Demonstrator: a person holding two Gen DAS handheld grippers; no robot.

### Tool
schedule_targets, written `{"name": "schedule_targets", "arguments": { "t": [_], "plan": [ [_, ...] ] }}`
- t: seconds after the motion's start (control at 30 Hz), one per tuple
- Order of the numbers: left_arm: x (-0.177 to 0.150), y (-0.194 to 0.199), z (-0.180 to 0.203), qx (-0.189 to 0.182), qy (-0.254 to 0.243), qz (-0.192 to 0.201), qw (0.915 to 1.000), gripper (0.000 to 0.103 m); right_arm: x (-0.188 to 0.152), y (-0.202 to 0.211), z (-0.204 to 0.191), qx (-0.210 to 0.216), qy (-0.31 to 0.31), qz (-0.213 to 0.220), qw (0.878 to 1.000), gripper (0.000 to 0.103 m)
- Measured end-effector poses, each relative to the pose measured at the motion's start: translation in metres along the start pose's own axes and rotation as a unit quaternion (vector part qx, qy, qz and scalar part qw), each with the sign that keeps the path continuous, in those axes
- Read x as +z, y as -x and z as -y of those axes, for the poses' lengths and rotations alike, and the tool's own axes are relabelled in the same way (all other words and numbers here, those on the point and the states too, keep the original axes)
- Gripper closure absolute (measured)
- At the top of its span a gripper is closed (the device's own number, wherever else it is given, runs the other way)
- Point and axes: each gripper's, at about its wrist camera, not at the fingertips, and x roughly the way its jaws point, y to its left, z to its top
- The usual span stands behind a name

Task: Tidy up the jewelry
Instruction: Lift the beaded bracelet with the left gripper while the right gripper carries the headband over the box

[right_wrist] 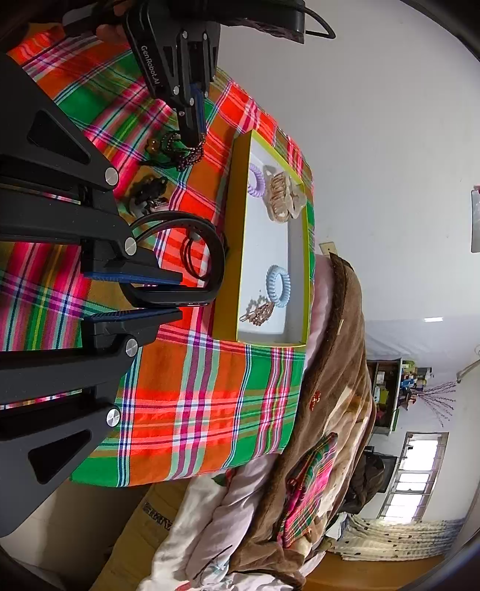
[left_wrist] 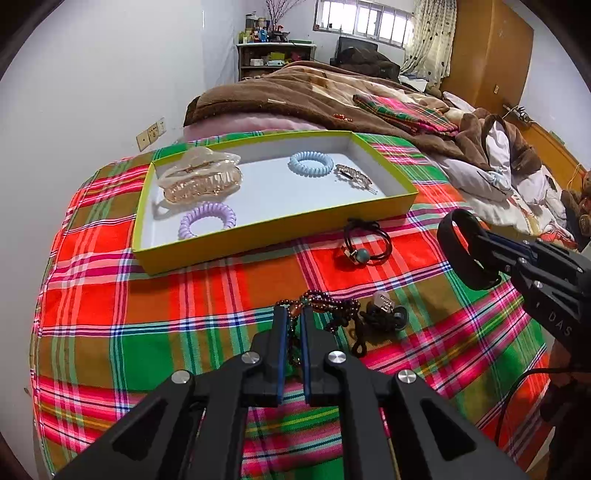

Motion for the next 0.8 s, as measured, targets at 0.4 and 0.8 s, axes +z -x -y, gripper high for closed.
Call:
{"name": "schedule_targets", "arguments": {
  "t": [0.4, 0.8],
  "plan": [
    [0.003, 0.017, -0.009, -0.003, 0.015, 0.025, 0.9996, 0.096, 0.004, 0.007, -0.008, 0.001, 0.006, 0.007, 1.0, 0.09],
    [0.018, 0.034, -0.022, -0.006, 0.027, 0.052, 0.9983, 0.096, 0.014, 0.01, -0.014, 0.001, 0.01, 0.016, 1.0, 0.09]
  ]
}}
